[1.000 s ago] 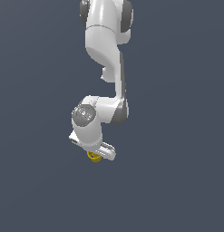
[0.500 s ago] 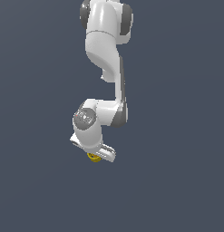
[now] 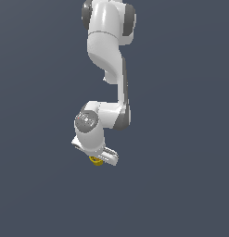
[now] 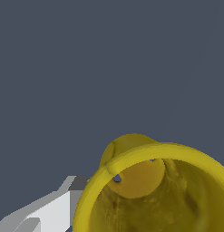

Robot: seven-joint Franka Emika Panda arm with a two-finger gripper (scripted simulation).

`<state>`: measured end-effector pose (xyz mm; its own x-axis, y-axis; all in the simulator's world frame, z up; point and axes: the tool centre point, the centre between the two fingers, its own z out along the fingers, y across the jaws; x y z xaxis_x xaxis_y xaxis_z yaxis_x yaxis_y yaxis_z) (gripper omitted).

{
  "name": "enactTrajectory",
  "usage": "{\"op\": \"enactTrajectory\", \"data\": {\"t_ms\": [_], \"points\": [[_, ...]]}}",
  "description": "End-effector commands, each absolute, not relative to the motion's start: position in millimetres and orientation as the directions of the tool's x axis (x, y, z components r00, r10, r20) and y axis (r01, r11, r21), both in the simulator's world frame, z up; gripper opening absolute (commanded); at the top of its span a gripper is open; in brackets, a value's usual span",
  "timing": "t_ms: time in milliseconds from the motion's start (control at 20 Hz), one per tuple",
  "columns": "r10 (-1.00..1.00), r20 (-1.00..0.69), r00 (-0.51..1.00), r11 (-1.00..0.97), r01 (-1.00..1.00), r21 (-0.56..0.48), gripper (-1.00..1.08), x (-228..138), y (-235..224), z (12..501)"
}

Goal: Pick up the object and move it to a goal position.

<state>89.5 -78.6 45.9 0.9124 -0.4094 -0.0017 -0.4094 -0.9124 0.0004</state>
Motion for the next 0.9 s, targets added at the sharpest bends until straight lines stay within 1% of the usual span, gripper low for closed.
{"op": "enactTrajectory", "data": {"t_ms": [0, 250, 450, 650, 850], "points": [[-0.409, -0.001, 0.912, -0.912, -0.409, 0.0, -1.0, 89.2, -79.1, 47.9], [-0.409, -0.001, 0.912, -0.912, -0.409, 0.0, -1.0, 84.8, -82.6, 60.3], [-0.41, -0.001, 0.912, -0.912, -0.41, 0.0, -1.0, 78.4, -87.9, 79.1], [-0.41, -0.001, 0.912, -0.912, -0.41, 0.0, -1.0, 69.0, -95.5, 106.5], [-0.41, -0.001, 0.912, -0.912, -0.41, -0.001, -1.0, 56.2, -106.1, 143.8]]}}
